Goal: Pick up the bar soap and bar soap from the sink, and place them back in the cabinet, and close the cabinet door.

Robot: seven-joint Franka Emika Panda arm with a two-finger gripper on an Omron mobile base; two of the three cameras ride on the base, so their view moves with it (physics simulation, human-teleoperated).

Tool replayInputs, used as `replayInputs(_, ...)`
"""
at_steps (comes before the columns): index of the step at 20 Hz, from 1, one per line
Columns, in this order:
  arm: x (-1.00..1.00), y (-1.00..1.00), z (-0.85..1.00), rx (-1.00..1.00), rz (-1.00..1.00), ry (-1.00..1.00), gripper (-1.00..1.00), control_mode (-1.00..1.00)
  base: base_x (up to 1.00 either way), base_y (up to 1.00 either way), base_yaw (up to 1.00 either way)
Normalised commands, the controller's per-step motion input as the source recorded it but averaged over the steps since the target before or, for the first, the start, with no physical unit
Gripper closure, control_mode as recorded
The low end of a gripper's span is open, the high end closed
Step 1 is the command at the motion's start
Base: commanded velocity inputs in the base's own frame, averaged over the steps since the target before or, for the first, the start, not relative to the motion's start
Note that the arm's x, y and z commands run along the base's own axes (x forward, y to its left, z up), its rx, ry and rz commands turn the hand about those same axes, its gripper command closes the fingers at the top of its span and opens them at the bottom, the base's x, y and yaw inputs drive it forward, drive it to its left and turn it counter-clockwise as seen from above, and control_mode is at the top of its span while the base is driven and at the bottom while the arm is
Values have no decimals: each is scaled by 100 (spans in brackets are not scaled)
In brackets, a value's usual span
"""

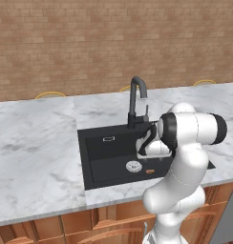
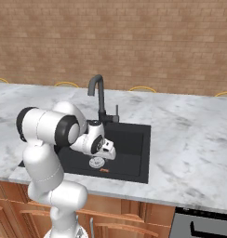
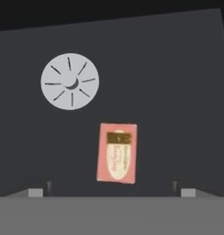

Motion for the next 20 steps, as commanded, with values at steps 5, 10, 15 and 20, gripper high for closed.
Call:
replayInputs(5, 0, 0, -25, 0, 0, 0, -100, -100, 0, 0, 0)
replayInputs(10, 0, 0, -25, 0, 0, 0, -100, -100, 0, 0, 0)
replayInputs(15, 0, 0, -28, 0, 0, 0, -100, -100, 0, 0, 0)
replayInputs(20, 0, 0, -26, 0, 0, 0, -100, -100, 0, 0, 0)
